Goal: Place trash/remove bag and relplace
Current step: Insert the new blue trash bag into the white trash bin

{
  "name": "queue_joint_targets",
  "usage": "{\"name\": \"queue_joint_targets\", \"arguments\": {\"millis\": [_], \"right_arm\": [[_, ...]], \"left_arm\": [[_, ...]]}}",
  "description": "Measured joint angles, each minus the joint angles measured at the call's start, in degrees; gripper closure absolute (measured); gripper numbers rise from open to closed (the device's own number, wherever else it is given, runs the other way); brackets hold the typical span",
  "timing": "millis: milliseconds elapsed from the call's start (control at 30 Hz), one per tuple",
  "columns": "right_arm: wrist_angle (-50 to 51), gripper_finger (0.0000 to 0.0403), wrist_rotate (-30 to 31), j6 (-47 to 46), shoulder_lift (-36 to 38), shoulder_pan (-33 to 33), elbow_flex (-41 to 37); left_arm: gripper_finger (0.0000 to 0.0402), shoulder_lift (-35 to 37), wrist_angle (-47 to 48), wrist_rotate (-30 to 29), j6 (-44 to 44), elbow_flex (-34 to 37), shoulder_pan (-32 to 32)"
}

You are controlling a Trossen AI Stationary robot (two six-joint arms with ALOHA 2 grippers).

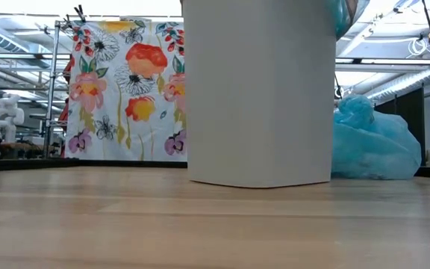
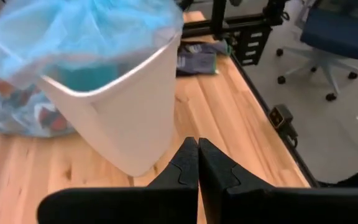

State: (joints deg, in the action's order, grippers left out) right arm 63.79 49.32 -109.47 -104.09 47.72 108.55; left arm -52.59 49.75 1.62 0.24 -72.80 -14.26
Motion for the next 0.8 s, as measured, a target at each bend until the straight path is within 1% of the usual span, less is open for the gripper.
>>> {"name": "queue_joint_targets", "arguments": {"millis": [67, 167, 233, 300, 367, 467, 567, 633, 700, 733, 800], "right_arm": [[5.6, 0.0403, -1.4, -7.2, -0.5, 1.8, 0.0], [15.4, 0.0403, -6.3, -18.8, -1.2, 4.1, 0.0], [20.9, 0.0403, -8.6, -23.4, -1.2, 5.1, 0.0], [23.3, 0.0403, -8.1, -22.9, -1.2, 5.8, 0.0], [26.3, 0.0403, -5.1, -22.4, -1.1, 6.0, 0.0], [26.4, 0.0403, -2.2, -18.1, -0.7, 5.0, -1.8], [26.1, 0.0403, -3.0, -15.6, -0.7, 3.0, -5.5], [26.2, 0.0403, -3.0, -15.8, -0.4, 1.7, -8.8], [26.1, 0.0403, -3.2, -16.8, 0.8, 0.3, -12.6], [25.8, 0.0403, -3.8, -16.9, 1.7, -0.5, -14.5], [25.3, 0.0403, -7.9, -16.3, 4.1, -2.6, -18.4]], "left_arm": [[0.0401, 0.6, -1.2, 1.0, 0.0, 1.9, 1.5], [0.0401, 1.4, -3.0, 3.2, 0.0, 3.8, 4.8], [0.0401, 1.7, -4.2, 5.0, 0.1, 5.0, 7.5], [0.0401, 1.7, -6.0, 7.0, 0.6, 6.4, 10.9], [0.0401, 1.7, -6.4, 9.4, 1.5, 7.7, 14.8], [0.0401, 0.8, -10.8, 15.9, 1.7, 10.9, 20.9], [0.0402, -1.4, -15.5, 21.2, 1.1, 13.9, 26.4], [0.0402, -3.0, -18.1, 25.1, 1.1, 15.3, 29.7], [0.0402, -5.6, -18.8, 29.8, 1.1, 15.5, 32.5], [0.0402, -6.8, -19.5, 32.1, 1.1, 15.5, 33.6], [0.0402, -8.9, -20.9, 35.1, 0.2, 15.4, 34.9]]}}
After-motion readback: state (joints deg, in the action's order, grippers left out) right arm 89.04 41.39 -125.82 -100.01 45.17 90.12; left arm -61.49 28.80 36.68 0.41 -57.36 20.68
